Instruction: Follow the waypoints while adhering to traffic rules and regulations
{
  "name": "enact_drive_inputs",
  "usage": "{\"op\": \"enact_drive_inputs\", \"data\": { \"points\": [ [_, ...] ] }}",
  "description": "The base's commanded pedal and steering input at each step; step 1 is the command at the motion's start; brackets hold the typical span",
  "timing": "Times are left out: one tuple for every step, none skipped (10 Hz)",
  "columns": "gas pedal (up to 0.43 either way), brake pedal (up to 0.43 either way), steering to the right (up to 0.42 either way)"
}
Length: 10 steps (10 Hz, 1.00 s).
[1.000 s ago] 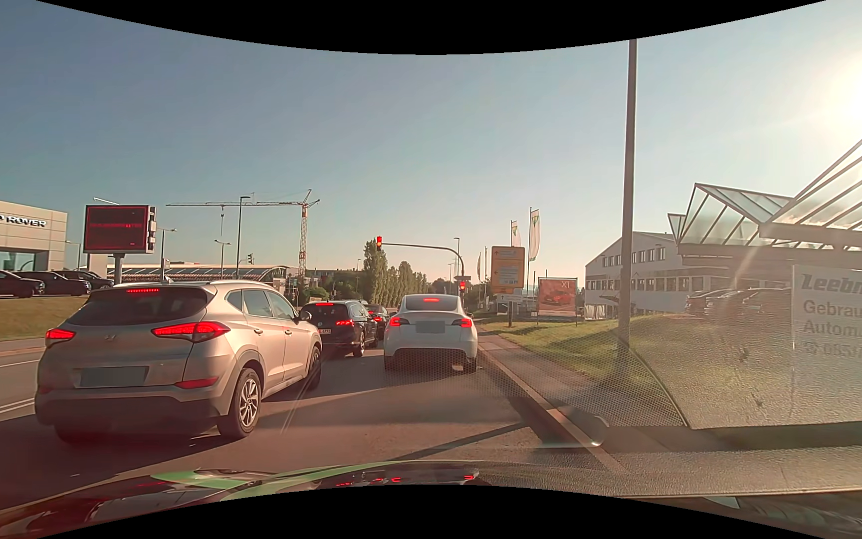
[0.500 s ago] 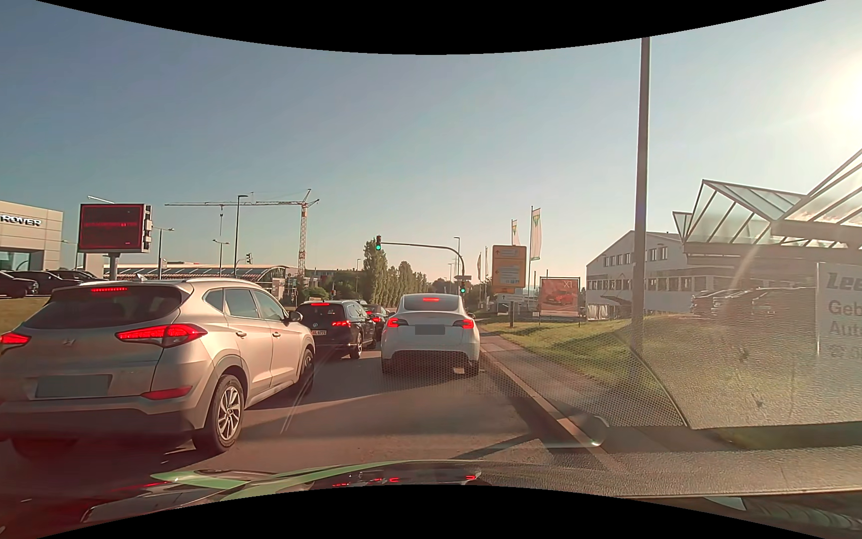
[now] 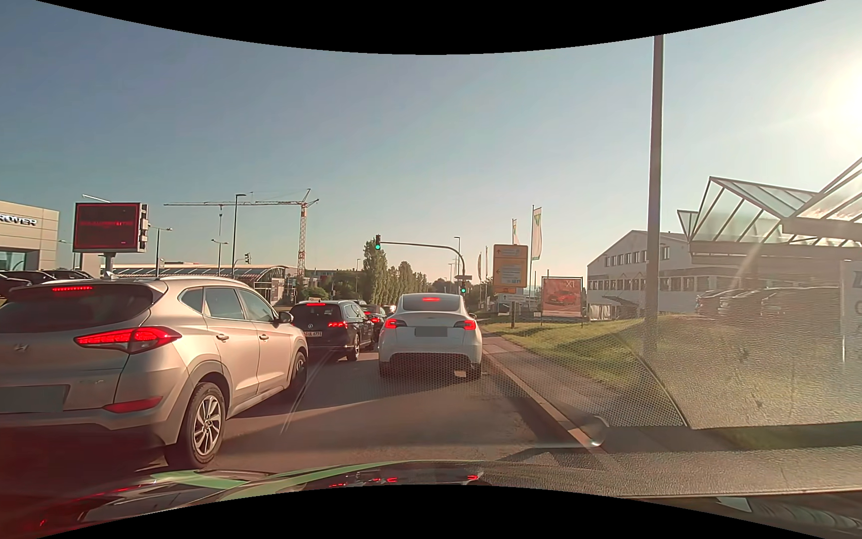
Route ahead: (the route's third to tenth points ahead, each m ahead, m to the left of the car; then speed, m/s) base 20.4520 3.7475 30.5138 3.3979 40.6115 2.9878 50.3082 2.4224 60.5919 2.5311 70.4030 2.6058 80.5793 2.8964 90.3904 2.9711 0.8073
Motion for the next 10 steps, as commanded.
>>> {"op": "enact_drive_inputs", "data": {
  "points": [
    [0.000,0.000,0.000],
    [0.000,0.000,0.000],
    [0.000,0.000,0.000],
    [0.000,0.000,0.000],
    [0.000,0.000,0.000],
    [0.000,0.000,0.000],
    [0.000,0.000,0.000],
    [0.000,0.000,0.000],
    [0.000,0.000,0.000],
    [0.000,0.000,0.000]
  ]
}}
